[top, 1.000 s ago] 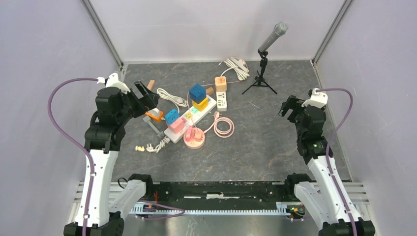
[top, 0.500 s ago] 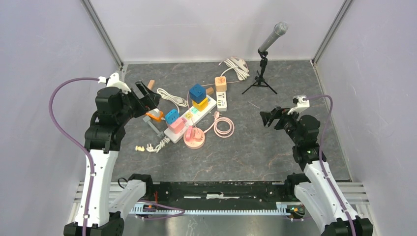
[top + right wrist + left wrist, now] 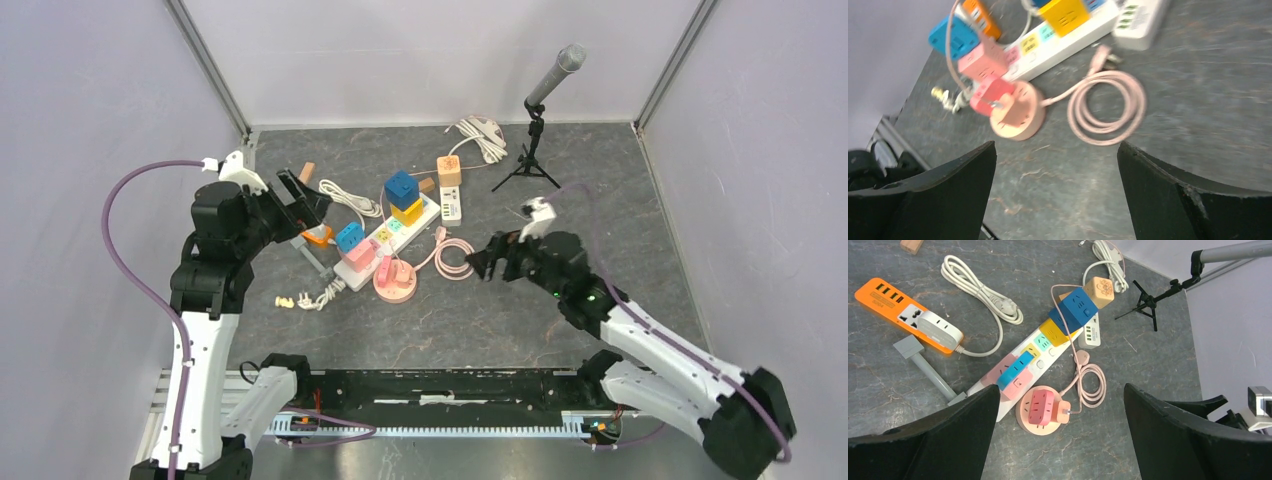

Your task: Pull the plug off the socket

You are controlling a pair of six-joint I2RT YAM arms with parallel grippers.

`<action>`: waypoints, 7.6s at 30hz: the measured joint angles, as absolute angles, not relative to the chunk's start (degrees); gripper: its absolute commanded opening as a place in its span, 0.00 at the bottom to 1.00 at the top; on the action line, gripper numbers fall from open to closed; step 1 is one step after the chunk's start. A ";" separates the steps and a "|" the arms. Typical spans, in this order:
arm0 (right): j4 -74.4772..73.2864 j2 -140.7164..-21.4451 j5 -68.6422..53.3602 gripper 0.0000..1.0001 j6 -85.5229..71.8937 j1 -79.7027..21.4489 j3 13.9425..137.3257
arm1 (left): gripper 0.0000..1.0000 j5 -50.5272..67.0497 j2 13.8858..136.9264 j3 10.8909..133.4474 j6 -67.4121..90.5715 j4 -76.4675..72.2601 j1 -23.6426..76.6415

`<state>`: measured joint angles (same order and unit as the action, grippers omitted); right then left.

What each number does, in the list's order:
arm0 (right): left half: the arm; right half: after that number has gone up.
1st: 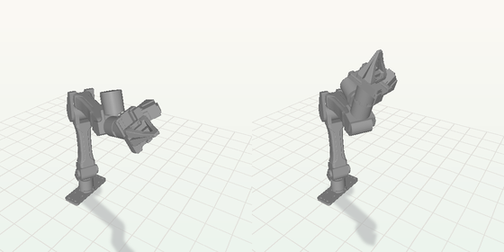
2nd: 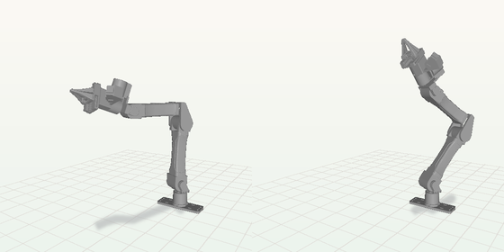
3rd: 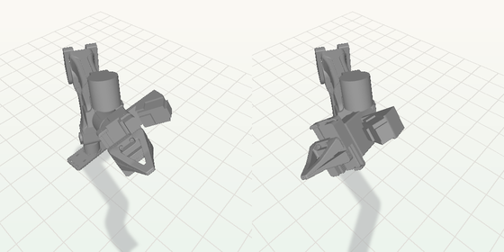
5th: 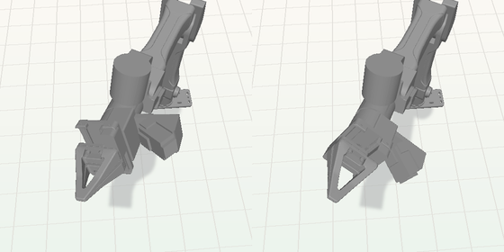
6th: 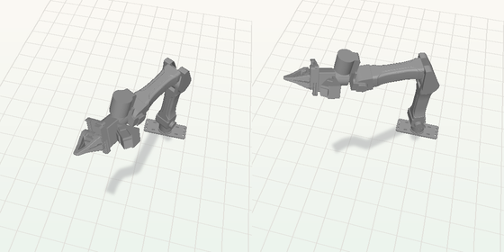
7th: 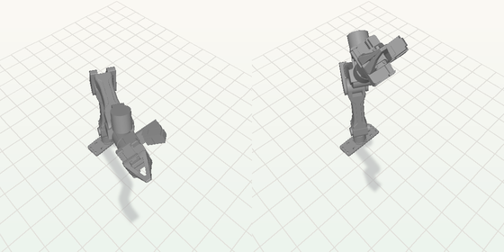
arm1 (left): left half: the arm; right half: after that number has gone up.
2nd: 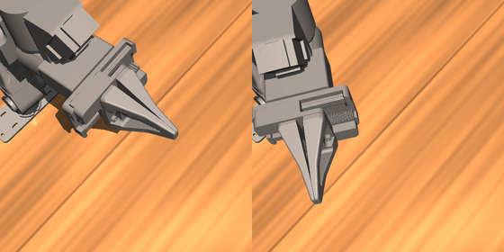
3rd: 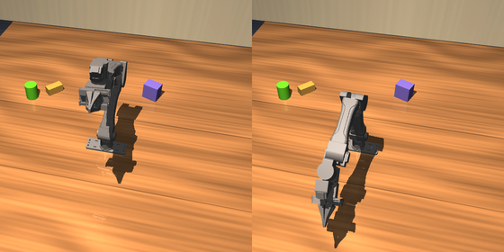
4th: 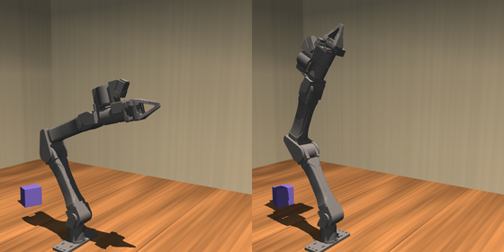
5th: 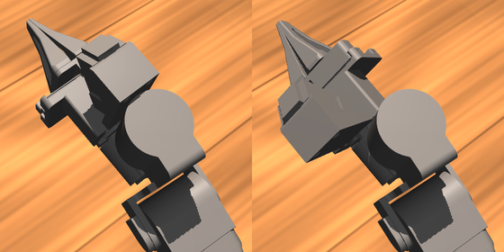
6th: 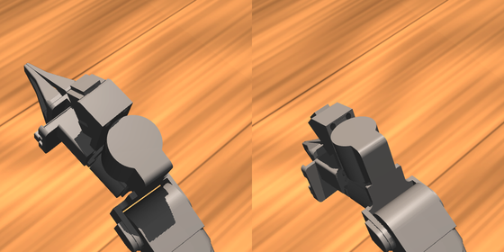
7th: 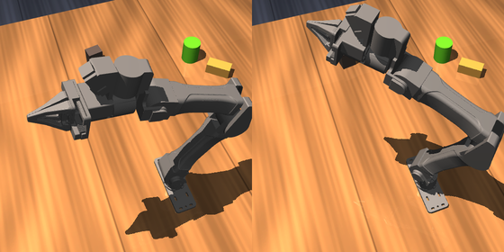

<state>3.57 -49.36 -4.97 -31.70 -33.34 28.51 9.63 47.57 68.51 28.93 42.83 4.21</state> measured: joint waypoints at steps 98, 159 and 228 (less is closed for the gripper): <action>-12.23 -94.28 18.83 0.00 -21.54 -56.55 58.22 | 0.42 1.26 75.24 37.26 50.30 11.81 40.38; -17.28 -93.43 16.21 0.62 -24.93 -53.36 59.31 | 0.24 -2.68 80.58 33.80 50.37 1.15 42.65; -2.76 -86.67 11.27 0.00 -25.50 -52.93 44.60 | 0.38 -0.95 80.20 32.60 51.48 -0.08 43.27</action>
<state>-2.76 -86.67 11.27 -25.50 -52.93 44.60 -0.95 80.20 32.60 51.48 -0.08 43.27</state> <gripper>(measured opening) 0.375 0.377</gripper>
